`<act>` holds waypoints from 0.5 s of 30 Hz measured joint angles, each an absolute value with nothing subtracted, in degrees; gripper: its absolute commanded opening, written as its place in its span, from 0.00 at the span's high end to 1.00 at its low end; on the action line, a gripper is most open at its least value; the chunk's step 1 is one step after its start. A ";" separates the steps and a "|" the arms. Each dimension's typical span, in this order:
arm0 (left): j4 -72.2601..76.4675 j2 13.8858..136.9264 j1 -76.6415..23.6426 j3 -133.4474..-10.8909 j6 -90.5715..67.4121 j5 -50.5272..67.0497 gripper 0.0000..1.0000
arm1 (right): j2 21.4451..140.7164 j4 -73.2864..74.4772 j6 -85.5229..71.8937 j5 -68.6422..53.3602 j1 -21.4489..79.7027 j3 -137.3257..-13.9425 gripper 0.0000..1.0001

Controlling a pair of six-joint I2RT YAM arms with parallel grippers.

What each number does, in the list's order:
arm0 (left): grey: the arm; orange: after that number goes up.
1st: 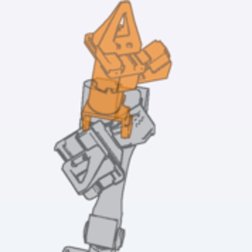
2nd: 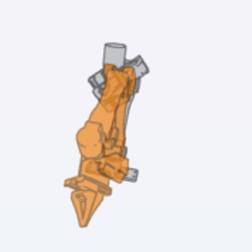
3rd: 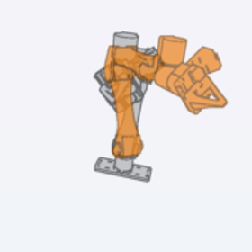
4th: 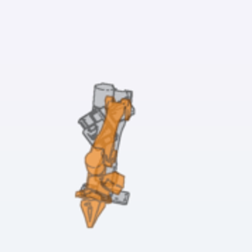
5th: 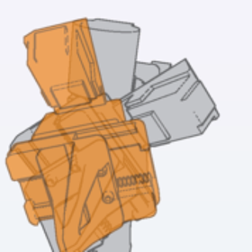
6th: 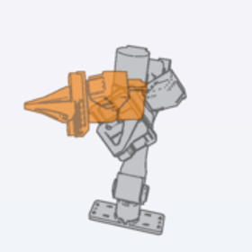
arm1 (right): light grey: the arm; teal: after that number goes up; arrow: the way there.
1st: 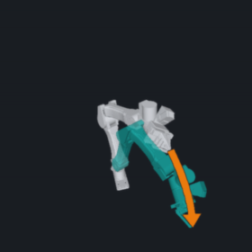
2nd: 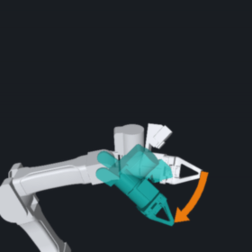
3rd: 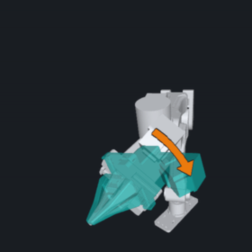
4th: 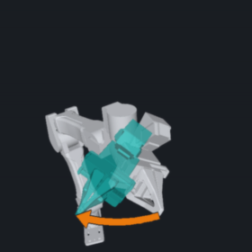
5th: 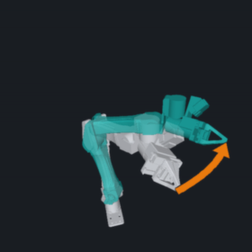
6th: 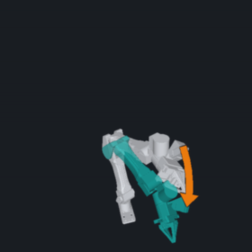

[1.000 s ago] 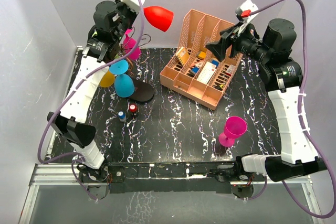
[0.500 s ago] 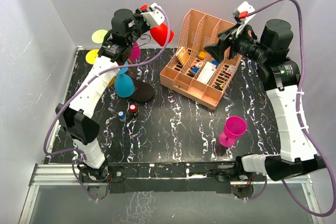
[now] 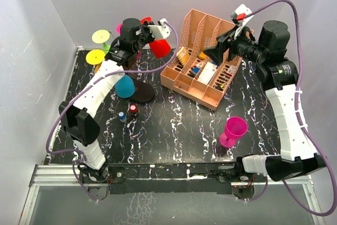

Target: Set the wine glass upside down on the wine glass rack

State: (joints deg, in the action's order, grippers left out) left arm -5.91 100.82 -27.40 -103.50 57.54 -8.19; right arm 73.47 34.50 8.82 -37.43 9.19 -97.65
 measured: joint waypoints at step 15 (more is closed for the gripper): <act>-6.24 95.85 -27.51 -99.07 59.86 -11.64 1.00 | 73.47 34.44 8.88 -37.74 8.84 -97.60 0.22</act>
State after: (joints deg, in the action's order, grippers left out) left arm -6.24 95.85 -27.51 -99.07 59.86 -11.64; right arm 73.47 34.44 8.88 -37.74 8.84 -97.60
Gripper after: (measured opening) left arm 0.020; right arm 0.777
